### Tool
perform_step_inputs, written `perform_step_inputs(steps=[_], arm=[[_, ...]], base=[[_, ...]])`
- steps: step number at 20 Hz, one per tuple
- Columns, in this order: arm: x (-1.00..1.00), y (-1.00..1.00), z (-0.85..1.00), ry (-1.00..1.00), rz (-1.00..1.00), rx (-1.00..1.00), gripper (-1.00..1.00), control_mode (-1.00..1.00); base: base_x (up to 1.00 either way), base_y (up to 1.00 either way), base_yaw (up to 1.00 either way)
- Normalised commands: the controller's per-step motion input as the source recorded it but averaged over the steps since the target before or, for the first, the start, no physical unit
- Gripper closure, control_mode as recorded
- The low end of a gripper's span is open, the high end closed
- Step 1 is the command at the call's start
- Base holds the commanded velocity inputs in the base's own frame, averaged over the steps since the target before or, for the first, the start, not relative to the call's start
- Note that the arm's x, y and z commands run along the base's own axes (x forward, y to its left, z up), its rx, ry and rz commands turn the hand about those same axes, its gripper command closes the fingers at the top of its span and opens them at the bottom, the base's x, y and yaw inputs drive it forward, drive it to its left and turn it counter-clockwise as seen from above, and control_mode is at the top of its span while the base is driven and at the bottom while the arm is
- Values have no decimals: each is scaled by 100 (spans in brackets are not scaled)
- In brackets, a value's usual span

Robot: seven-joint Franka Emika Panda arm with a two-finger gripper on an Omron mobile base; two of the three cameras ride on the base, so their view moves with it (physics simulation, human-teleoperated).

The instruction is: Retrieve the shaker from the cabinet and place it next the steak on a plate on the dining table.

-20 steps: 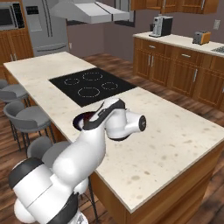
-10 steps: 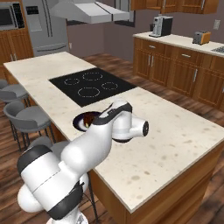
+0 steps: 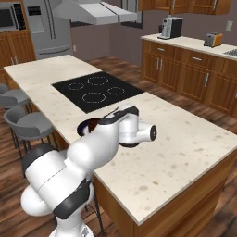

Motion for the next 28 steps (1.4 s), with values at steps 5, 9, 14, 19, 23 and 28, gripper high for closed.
perform_step_inputs(steps=[5, 9, 14, 19, 23, 28], arm=[[17, 2, -13, 0, 0, 0, 100, -100], [28, 9, -22, -1, 0, 0, 100, -100], [29, 5, -23, 0, 0, 0, 100, -100], [24, -2, -23, 0, 0, 0, 100, -100], [16, 0, -17, 0, 0, 0, 100, -100], [22, 0, -20, 0, 0, 0, 100, -100]], base=[[0, 0, 0], [0, 0, 0], [0, 0, 0], [0, 0, 0], [0, 0, 0], [0, 0, 0]])
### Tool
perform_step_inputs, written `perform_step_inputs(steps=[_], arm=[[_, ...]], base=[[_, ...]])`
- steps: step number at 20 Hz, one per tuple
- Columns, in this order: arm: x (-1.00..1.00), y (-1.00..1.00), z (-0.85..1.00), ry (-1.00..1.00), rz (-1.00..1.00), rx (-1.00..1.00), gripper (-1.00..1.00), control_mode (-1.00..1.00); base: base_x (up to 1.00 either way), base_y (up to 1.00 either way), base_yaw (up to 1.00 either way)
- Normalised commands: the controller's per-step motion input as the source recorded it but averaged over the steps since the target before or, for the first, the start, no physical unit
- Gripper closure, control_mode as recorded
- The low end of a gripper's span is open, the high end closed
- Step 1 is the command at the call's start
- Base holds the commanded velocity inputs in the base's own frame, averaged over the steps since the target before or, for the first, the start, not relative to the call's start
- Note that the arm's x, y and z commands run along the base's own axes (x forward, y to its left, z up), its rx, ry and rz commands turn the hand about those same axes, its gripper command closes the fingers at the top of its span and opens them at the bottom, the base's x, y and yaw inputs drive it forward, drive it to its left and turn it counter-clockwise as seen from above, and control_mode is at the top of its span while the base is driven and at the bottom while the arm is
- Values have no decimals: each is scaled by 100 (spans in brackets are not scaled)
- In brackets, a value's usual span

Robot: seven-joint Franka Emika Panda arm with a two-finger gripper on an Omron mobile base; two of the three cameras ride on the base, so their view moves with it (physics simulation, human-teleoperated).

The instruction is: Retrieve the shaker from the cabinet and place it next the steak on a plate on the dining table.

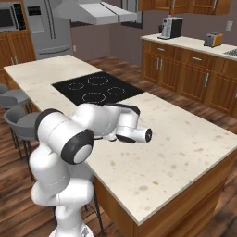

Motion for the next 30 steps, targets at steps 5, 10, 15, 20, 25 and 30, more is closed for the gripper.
perform_step_inputs(steps=[5, 10, 15, 20, 25, 30], arm=[[20, 0, -22, 0, 0, 0, 100, -100], [14, 0, -23, 0, 0, 0, 100, -100], [16, 0, -23, 0, 0, 0, 100, -100], [15, 0, -15, -1, 0, 0, 100, -100], [21, 0, -15, -1, 0, 0, 100, -100], [27, 0, -11, 0, 0, 0, 100, -100]], base=[[0, 0, 0], [0, 0, 0], [0, 0, 0], [0, 0, 0], [0, 0, 0], [0, 0, 0]])
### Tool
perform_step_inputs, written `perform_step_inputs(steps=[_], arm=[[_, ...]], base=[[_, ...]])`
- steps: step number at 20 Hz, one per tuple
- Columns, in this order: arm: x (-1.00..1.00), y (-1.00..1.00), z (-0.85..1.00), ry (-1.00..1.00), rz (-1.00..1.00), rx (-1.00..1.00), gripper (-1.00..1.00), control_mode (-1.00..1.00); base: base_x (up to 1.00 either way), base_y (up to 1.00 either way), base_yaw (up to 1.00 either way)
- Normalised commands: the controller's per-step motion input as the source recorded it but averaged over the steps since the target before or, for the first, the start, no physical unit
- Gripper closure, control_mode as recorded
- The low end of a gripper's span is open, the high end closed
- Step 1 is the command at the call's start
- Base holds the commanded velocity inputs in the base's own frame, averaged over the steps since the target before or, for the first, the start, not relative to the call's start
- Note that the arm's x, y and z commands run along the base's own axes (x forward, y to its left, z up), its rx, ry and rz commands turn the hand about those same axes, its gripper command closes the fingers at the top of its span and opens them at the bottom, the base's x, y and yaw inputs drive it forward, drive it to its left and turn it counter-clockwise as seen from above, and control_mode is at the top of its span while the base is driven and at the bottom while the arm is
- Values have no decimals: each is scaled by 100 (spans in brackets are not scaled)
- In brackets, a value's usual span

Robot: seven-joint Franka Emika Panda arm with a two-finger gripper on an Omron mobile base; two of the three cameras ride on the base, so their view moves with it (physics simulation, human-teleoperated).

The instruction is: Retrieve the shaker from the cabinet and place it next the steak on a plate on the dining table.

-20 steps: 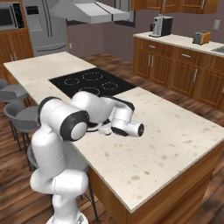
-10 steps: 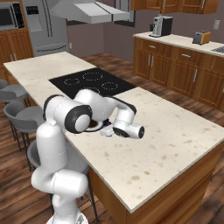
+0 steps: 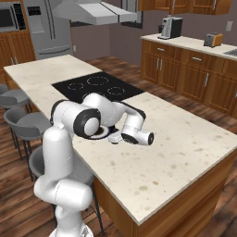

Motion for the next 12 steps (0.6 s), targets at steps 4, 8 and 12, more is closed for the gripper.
perform_step_inputs(steps=[4, 8, 12], arm=[[29, 2, -14, 0, 0, 0, 100, -100], [24, 7, -24, 0, 0, 0, 100, -100], [21, 3, -26, 0, 0, 0, 100, -100]], base=[[0, 0, 0], [0, 0, 0], [0, 0, 0]])
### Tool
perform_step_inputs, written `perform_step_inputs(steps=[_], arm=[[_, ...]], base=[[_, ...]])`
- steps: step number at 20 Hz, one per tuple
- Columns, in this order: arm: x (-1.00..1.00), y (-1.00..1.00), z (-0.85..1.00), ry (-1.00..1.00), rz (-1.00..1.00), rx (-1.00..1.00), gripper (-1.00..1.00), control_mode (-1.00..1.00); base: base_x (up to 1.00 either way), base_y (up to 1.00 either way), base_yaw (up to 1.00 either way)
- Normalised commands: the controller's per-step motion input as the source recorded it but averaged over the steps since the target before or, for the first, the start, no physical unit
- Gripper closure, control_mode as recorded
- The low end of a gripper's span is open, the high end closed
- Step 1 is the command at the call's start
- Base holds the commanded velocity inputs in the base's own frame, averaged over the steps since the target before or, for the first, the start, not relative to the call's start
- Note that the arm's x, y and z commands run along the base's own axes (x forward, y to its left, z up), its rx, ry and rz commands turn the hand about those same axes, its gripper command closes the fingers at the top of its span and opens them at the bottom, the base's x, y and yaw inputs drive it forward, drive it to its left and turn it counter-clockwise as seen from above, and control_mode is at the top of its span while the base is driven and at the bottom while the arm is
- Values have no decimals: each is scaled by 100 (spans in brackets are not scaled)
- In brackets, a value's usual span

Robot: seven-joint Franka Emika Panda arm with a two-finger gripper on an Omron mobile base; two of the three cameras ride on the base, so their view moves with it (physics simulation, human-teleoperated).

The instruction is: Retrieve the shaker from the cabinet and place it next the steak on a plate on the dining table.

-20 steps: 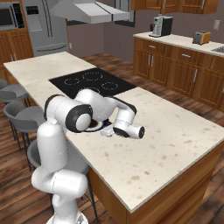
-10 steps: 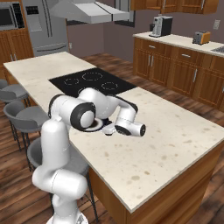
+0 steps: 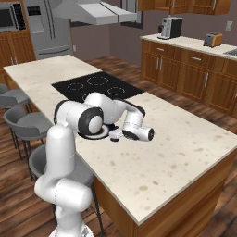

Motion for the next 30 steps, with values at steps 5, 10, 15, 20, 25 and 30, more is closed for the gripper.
perform_step_inputs(steps=[5, 10, 15, 20, 25, 30], arm=[[18, 0, -29, 0, 0, 0, 100, -100], [12, 18, -32, -3, 0, 0, 100, -100], [1, 28, -24, -12, 0, -1, 100, -100], [0, 17, -19, -17, 2, -5, 100, -100], [-1, 8, -18, -19, 8, -9, 100, -100], [-7, 7, -23, -19, 9, -11, 100, -100]], base=[[0, 0, 0], [0, 0, 0], [0, 0, 0], [0, 0, 0], [0, 0, 0], [0, 0, 0]])
